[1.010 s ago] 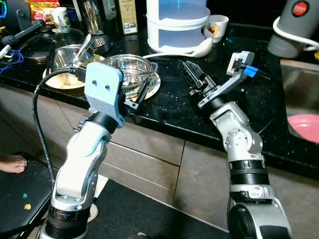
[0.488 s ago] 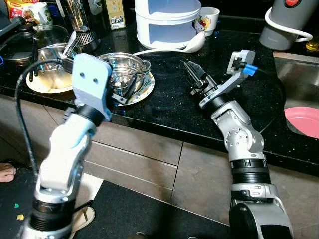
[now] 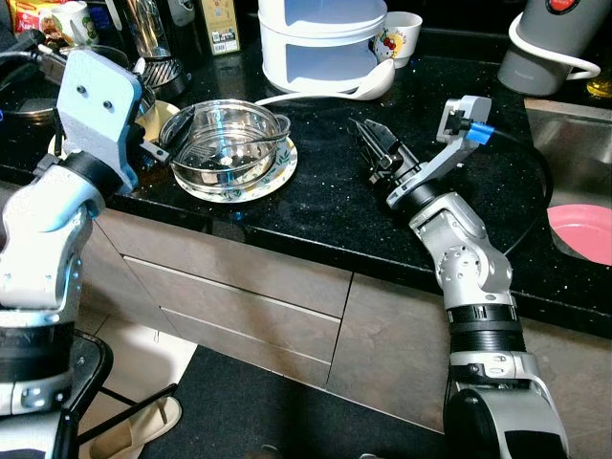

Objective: Kitchen organization

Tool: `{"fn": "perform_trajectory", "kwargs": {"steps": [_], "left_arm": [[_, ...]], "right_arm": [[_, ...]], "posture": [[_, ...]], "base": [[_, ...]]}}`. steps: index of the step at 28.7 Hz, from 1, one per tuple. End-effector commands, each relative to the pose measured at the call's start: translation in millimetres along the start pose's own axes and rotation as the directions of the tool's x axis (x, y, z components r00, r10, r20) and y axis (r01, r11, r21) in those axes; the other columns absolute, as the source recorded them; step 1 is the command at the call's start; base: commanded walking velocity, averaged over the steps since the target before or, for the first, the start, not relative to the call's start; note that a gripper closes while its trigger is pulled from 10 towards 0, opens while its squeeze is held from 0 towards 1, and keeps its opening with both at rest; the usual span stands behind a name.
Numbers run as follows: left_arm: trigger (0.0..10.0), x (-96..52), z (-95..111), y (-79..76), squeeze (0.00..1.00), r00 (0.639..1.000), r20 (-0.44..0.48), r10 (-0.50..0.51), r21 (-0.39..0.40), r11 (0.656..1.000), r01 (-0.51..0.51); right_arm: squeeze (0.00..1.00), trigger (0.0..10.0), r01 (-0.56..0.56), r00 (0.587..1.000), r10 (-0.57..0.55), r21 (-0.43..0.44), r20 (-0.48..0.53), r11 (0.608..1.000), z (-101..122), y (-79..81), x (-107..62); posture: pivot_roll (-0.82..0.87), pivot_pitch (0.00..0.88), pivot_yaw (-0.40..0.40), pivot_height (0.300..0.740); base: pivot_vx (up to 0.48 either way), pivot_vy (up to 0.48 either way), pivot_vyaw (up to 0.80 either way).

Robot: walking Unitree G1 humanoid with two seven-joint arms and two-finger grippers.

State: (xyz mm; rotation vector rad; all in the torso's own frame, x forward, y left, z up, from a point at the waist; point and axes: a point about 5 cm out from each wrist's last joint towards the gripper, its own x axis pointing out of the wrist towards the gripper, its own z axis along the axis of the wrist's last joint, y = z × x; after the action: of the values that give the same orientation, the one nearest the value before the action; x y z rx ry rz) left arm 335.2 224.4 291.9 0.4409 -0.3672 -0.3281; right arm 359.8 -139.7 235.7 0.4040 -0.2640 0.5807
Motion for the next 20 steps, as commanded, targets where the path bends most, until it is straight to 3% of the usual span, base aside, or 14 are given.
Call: {"fn": "perform_trajectory", "kwargs": {"steps": [1,5,8,9,10,11,20], "left_arm": [[10.0,2.2,-8,0.3,0.00,0.999,-0.027,-0.040,0.013,0.999,0.041],[10.0,14.6,-13,-8.9,0.00,0.989,-0.025,-0.145,0.025,0.989,0.146],[10.0,22.0,-6,-16.4,0.00,0.976,0.008,-0.216,0.036,0.976,0.215],[10.0,22.0,-6,-16.4,0.00,0.976,0.008,-0.216,0.036,0.976,0.215],[10.0,27.2,1,-20.1,0.00,0.962,0.035,-0.269,0.042,0.963,0.268],[10.0,28.9,3,-20.9,0.00,0.957,0.043,-0.286,0.045,0.958,0.284],[10.0,39.7,7,-21.6,0.00,0.922,0.038,-0.385,0.076,0.921,0.382]], "right_arm": [[0.00,10.0,-0.004,1.000,0.004,-0.021,-0.016,1.000,0,1.0,-0.1],[0.00,10.0,-0.038,0.999,0.037,-0.031,-0.012,0.999,4,0.5,-4.8],[0.00,10.0,-0.223,0.975,0.223,-0.096,-0.011,0.970,11,7.1,-21.1],[0.00,10.0,-0.223,0.975,0.223,-0.096,-0.011,0.970,11,7.1,-21.1],[0.00,10.0,-0.333,0.943,0.327,-0.134,-0.063,0.933,16,8.2,-33.7],[0.00,10.0,-0.363,0.931,0.355,-0.144,-0.082,0.921,17,8.3,-37.5],[0.00,10.0,-0.425,0.901,0.394,-0.195,-0.181,0.884,17,13.4,-43.4]], "posture": [[0.03,0.088,-0.022,0.740],[0.02,0.084,-0.018,0.740],[0.02,0.087,-0.012,0.740],[0.02,0.087,-0.012,0.740],[0.01,0.094,-0.013,0.740],[0.01,0.094,-0.013,0.740],[0.00,0.112,-0.009,0.740]], "base": [[0.000,0.000,0.00],[0.000,0.000,0.00],[0.000,0.000,0.00],[0.000,0.000,0.00],[0.000,0.000,0.00],[0.000,0.000,0.00],[0.000,0.000,0.00]]}}
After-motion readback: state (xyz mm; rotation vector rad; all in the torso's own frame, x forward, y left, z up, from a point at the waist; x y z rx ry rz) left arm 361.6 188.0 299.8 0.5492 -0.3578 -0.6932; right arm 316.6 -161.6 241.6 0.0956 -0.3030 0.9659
